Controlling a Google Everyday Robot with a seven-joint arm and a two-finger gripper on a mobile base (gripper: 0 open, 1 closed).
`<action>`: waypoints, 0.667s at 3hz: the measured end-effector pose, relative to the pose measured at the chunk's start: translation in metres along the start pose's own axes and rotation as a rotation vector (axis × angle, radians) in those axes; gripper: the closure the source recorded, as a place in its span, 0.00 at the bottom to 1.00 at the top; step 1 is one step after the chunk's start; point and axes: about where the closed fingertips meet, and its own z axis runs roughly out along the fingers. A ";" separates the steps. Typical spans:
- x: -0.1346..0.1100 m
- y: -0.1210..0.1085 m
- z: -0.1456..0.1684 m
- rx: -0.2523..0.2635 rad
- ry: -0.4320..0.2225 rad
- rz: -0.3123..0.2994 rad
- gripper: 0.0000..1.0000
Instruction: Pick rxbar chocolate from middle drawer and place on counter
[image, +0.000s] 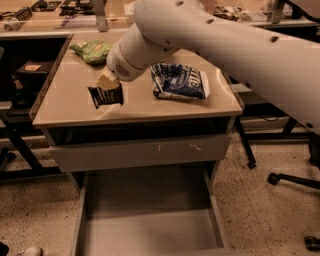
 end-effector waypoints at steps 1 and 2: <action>-0.020 -0.021 0.017 -0.037 -0.026 -0.030 1.00; -0.027 -0.032 0.036 -0.080 -0.038 -0.036 1.00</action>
Offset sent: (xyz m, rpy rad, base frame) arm 0.0683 0.0472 -0.0119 0.0498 0.0603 0.1283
